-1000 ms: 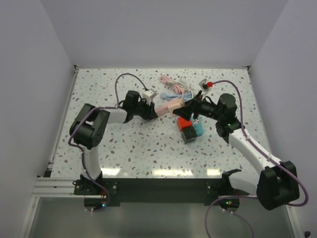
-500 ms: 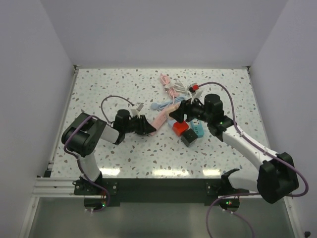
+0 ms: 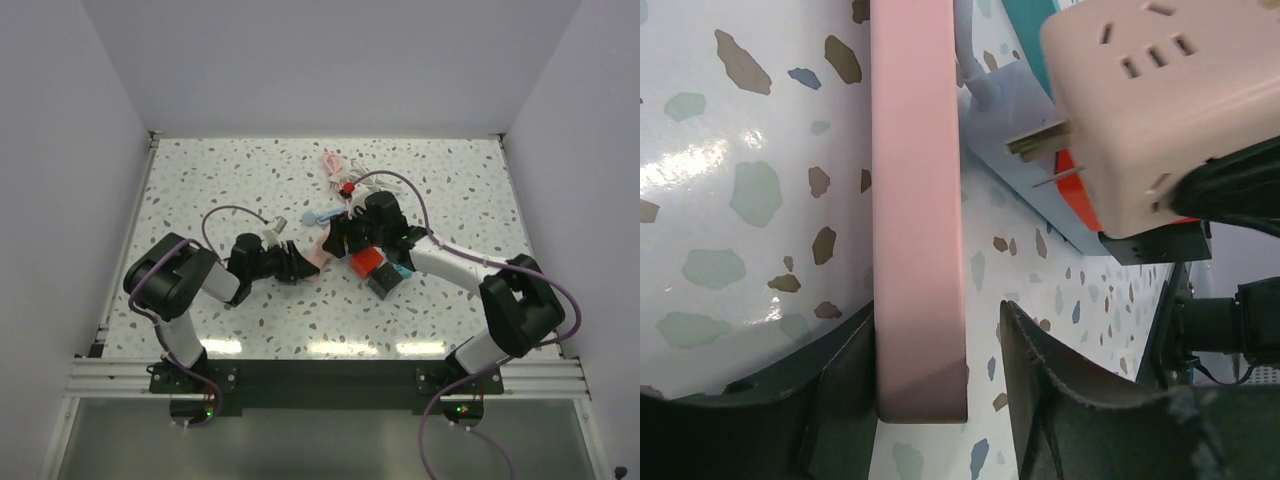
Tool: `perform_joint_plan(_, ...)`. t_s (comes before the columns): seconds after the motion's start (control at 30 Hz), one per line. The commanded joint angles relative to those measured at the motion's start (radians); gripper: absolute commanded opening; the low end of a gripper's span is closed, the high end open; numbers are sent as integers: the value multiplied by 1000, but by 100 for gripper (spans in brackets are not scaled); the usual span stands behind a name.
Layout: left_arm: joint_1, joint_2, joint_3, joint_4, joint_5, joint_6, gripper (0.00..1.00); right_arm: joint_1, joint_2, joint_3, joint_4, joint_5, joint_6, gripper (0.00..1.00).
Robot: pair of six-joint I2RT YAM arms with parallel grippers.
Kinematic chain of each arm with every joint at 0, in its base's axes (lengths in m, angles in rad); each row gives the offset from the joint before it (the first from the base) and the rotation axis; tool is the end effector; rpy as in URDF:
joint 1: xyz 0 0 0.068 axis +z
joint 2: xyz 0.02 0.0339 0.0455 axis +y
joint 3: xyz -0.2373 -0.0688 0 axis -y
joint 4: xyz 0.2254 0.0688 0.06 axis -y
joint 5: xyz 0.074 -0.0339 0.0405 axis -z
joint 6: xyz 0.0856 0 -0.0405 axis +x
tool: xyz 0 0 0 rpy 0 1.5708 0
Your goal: Insert the plug
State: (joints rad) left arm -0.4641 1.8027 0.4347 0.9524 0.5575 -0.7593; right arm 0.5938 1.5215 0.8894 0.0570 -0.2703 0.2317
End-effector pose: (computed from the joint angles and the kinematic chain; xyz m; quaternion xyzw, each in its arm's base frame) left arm 0.2595 -0.1805 0.0765 0.0302 0.8188 -0.4902 0.2974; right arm 0.2830 0.2186 0.1806 -0.2201 0.8448 0.2982 0.3860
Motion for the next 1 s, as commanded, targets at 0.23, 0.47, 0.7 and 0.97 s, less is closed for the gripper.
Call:
perform_joint_plan(0.23,-22,-77,-17,-69,-8,83,75,55,107,118,18,95,-37,0)
perform_joint_plan(0.47,-34,-213,-13,-260,-200,187,99,64,175,158,15,112,-38,0)
perform_joint_plan(0.7,-47,-318,-50,-326,-340,230,100,64,227,209,3,128,-46,0)
perform_joint_plan(0.97,-82,-482,-126,-262,-519,406,100,64,198,223,-29,131,-48,0)
